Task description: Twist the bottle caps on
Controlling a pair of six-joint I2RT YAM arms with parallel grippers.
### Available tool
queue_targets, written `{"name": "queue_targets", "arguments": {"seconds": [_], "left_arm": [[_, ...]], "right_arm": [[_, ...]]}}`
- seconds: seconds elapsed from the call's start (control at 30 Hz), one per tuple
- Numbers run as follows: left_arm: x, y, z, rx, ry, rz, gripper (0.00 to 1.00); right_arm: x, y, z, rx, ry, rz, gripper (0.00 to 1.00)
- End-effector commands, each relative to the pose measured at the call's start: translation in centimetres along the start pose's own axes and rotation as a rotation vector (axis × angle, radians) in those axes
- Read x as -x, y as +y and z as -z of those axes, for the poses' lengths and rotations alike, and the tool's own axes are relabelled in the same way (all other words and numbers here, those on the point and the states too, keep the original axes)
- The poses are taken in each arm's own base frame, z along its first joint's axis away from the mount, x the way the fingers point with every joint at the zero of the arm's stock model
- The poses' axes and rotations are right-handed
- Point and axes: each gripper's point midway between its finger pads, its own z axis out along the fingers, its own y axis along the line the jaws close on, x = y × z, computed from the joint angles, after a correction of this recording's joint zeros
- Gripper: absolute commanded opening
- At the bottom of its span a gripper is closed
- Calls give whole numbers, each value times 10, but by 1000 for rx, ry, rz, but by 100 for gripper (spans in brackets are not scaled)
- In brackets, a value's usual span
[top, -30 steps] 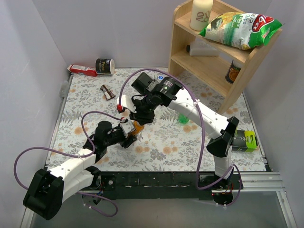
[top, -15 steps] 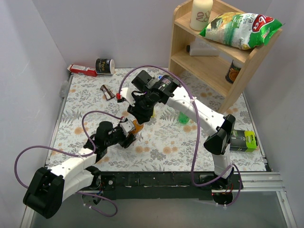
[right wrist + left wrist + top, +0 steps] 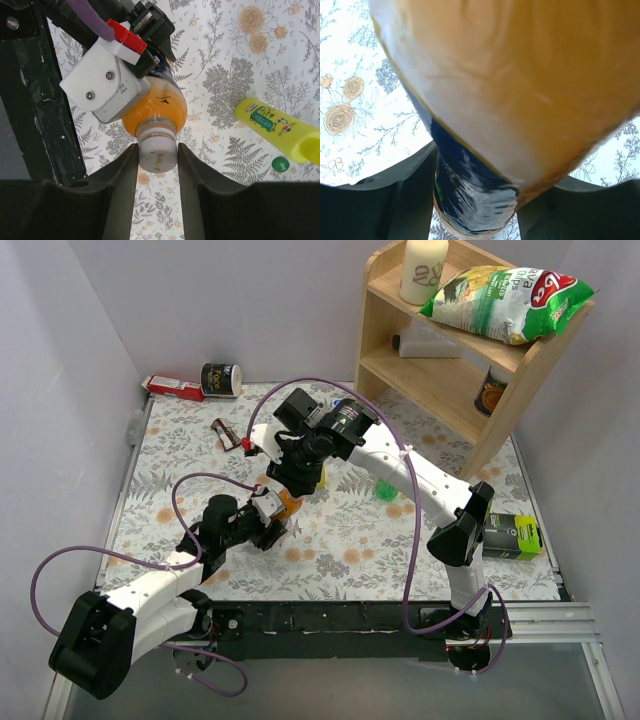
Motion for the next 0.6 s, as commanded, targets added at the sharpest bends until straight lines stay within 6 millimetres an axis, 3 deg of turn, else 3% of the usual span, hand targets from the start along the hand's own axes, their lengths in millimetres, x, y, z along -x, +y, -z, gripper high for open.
{"name": "queue_targets", "arguments": {"seconds": [0.0, 0.27, 0.57], "left_arm": [[51, 2, -2, -22, -165, -80, 0], [48, 1, -3, -24, -155, -63, 0], [41, -3, -3, -41, -145, -50, 0]], "right_arm": [[13, 1, -2, 8, -34, 37, 43], [14, 6, -1, 34, -42, 41, 48], [20, 5, 8, 19, -71, 53, 74]]}}
